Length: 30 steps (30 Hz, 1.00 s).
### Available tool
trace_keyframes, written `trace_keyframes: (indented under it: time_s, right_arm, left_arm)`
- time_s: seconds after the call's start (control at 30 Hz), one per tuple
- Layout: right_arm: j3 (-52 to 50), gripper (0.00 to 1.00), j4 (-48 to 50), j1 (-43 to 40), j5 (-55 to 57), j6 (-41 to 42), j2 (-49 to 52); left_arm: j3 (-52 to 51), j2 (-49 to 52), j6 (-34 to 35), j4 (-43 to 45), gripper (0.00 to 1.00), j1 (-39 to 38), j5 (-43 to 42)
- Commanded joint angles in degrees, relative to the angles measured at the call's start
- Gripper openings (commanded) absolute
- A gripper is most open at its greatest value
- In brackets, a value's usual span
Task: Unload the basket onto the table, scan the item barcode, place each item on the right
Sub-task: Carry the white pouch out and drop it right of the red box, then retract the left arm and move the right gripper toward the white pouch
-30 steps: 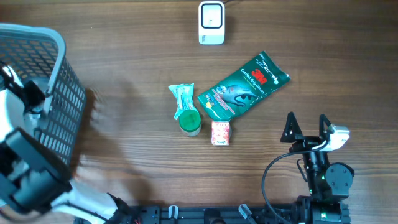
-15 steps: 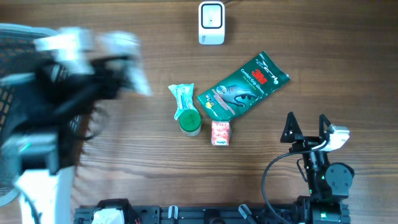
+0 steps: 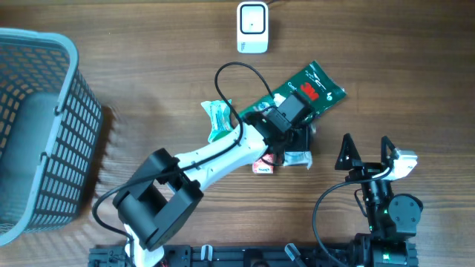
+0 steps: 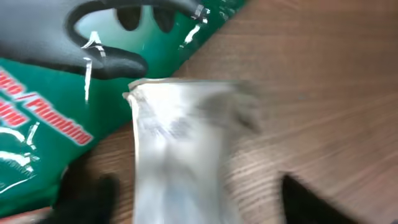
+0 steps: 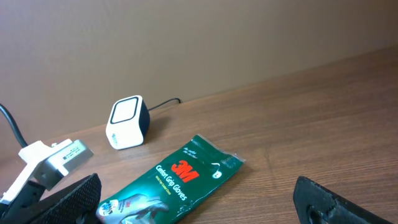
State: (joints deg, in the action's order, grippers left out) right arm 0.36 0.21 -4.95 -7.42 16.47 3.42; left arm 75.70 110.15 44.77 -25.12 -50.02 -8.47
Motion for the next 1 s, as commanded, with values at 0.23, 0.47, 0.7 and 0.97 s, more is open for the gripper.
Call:
trace_keyframes:
  time_s: [0.23, 0.47, 0.7, 0.97]
  right_arm:
    - [0.0, 1.00, 0.2, 0.1, 0.2, 0.2, -0.3]
    - [0.0, 1.00, 0.2, 0.1, 0.2, 0.2, -0.3]
    - [0.0, 1.00, 0.3, 0.1, -1.8, 9.4, -0.3]
    - [0.0, 1.00, 1.4, 0.1, -39.8, 46.3, -0.3]
  left_arm:
    - [22.3, -15.6, -28.7, -2.1, 1.00, 16.4, 34.6]
    - [45.5, -30.7, -61.5, -5.7, 1.00, 25.5, 50.7]
    - [45.2, -47.5, -54.5, -21.6, 1.00, 25.5, 34.4]
    - [19.6, -79.2, -54.4, -16.1, 1.00, 32.4, 16.9]
